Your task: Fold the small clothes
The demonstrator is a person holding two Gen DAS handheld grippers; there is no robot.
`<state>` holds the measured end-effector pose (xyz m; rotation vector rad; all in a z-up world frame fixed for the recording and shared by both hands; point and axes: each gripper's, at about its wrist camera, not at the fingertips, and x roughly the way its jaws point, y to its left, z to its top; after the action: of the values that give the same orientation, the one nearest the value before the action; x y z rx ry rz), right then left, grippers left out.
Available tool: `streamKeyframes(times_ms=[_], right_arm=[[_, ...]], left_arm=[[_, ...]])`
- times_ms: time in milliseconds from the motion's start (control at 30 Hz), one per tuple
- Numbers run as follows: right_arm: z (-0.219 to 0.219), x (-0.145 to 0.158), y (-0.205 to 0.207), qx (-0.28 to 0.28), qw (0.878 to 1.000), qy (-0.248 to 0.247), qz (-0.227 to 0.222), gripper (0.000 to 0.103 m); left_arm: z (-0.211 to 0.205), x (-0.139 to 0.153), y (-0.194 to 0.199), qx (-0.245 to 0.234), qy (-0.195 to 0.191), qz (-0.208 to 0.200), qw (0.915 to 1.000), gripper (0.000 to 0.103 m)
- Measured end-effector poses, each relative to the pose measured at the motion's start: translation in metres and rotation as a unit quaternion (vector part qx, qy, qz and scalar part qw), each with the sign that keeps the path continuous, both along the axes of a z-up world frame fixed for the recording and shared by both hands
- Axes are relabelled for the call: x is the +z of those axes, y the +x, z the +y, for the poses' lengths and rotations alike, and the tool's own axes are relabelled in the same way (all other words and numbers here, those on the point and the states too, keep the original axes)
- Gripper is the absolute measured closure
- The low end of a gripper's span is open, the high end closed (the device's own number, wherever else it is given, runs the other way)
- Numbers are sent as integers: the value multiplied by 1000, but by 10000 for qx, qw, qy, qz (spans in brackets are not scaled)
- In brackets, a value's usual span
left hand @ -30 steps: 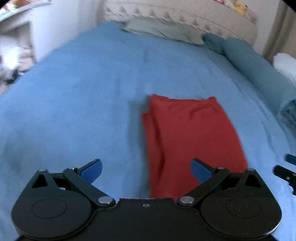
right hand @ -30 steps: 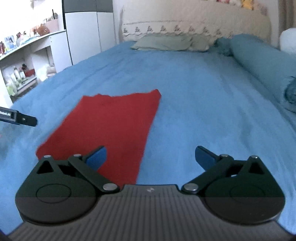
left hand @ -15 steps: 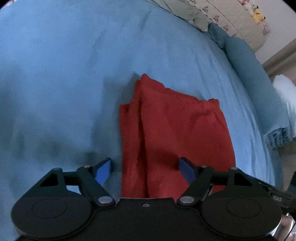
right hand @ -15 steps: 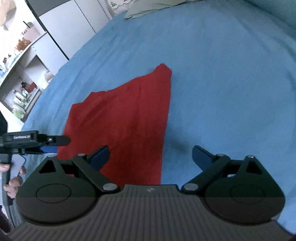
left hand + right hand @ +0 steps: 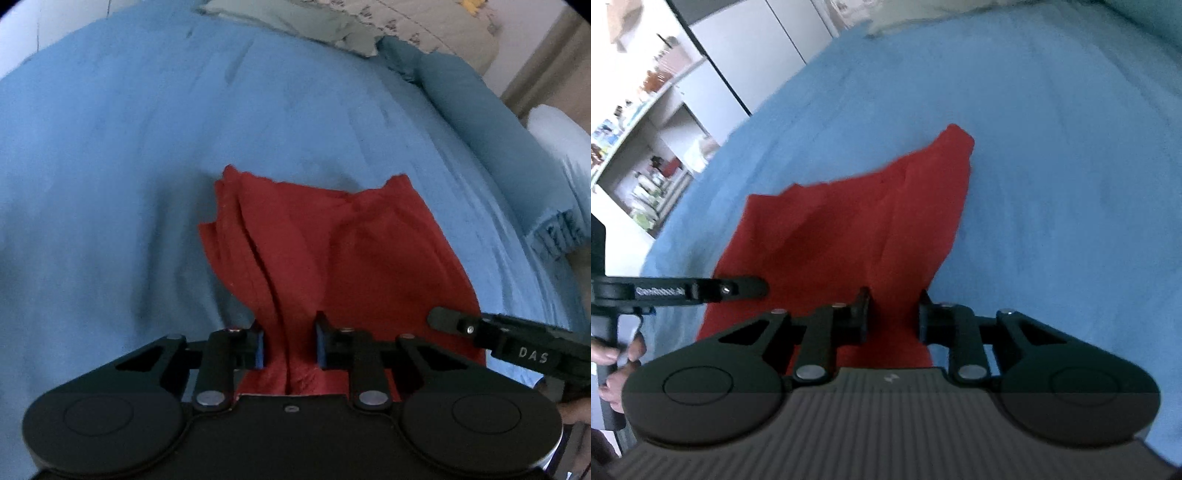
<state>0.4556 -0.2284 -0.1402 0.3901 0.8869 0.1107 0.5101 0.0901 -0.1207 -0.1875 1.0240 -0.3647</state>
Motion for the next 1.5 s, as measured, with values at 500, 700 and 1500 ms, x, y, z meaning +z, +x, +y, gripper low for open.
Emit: streamKeyframes(times_ms=[500, 700, 1500], right_arm=[[-53, 91, -172, -193, 9987, -181, -444, 66], [-81, 48, -225, -467, 9985, 112, -244, 66], [-83, 30, -282, -581, 9946, -603, -615, 13]], left_arm=[[-91, 47, -142, -470, -39, -339, 9983, 76], [-121, 10, -172, -558, 333, -208, 9977, 76], [-99, -15, -218, 53, 1151, -582, 9916, 31]])
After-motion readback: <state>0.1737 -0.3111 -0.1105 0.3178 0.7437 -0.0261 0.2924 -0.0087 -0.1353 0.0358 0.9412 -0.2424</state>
